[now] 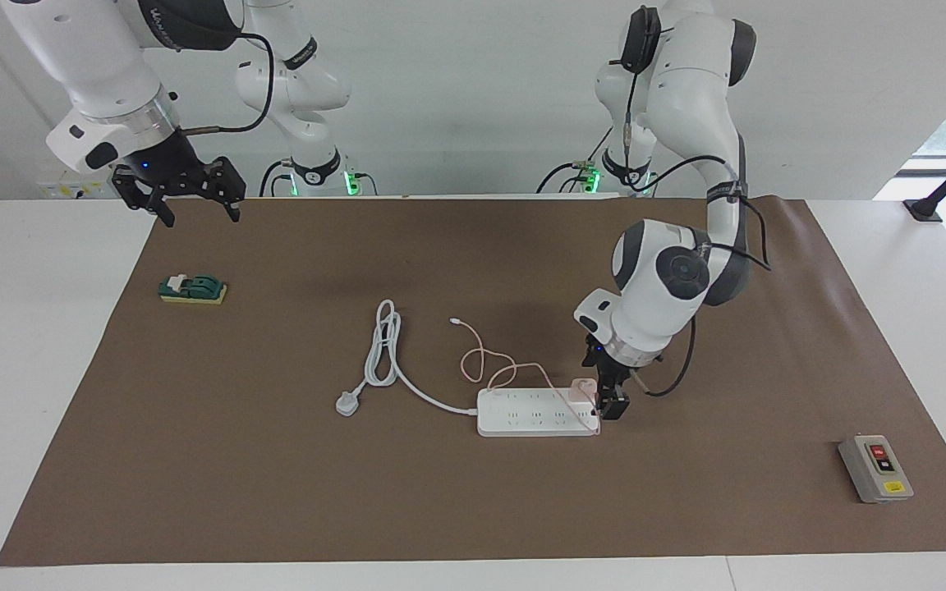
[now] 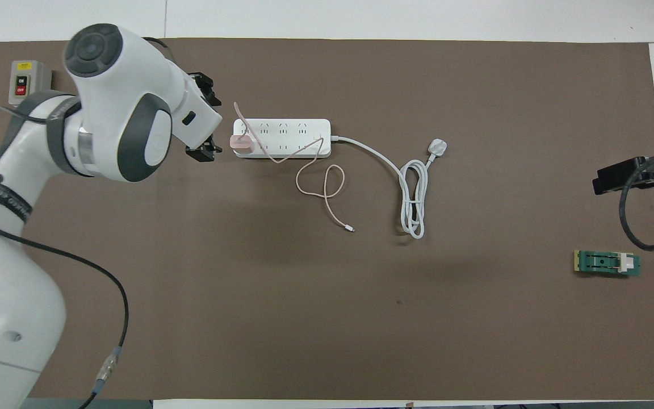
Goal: Plug charger into power strip
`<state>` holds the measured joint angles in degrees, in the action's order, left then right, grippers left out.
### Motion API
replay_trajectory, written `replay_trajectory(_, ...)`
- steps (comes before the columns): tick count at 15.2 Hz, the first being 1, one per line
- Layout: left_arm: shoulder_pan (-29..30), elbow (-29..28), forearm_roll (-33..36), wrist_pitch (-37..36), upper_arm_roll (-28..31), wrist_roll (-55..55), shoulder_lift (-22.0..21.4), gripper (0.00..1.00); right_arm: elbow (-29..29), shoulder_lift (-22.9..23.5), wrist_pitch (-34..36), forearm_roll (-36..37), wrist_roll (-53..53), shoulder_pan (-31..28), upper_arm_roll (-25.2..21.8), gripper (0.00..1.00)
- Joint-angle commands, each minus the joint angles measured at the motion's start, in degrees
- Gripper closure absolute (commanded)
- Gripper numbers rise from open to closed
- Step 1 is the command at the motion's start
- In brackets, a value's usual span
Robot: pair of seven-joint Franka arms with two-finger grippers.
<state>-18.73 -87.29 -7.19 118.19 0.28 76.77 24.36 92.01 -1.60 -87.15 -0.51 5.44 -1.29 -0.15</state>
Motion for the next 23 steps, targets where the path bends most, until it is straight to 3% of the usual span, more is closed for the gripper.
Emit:
replay_trajectory(1, 0.36, -5.35, -0.28, 0.29, 0.42, 1.28, -4.76, 0.00, 1.42, -1.39, 0.58, 0.95, 0.97, -0.65, 0.59, 0.00)
replay_trajectory(6, 1.33, -5.00, -0.19, -1.11, 0.68, 1.54, -5.38, 0.00, 1.42, -1.39, 0.58, 0.95, 0.97, -0.65, 0.59, 0.00)
replay_trajectory(8, 1.33, -4.38, -0.37, -4.96, 0.77, -0.55, -7.04, 0.00, 1.42, -1.39, 0.58, 0.95, 0.97, -0.65, 0.59, 0.00)
replay_trajectory(11, 1.86, -3.77, -0.19, -16.28, 0.86, -19.92, -12.13, 0.00, 1.42, -1.39, 0.58, 0.95, 0.97, -0.65, 0.59, 0.00)
replay_trajectory(16, 3.87, -3.77, 3.76, -28.16, 0.77, -45.18, -21.01, 0.00, 1.42, -1.39, 0.58, 0.95, 0.97, -0.65, 0.59, 0.00)
replay_trajectory(19, 6.95, -3.94, 3.94, -30.91, 0.77, -58.78, -25.50, 0.00, 1.42, -1.39, 0.58, 0.95, 0.97, -0.65, 0.59, 0.00)
replay_trajectory(23, 12.30, -4.03, 5.78, -30.91, 0.68, -82.00, -28.22, 0.00, 1.42, -1.48, 0.58, 0.95, 0.97, -0.73, 0.59, 0.00)
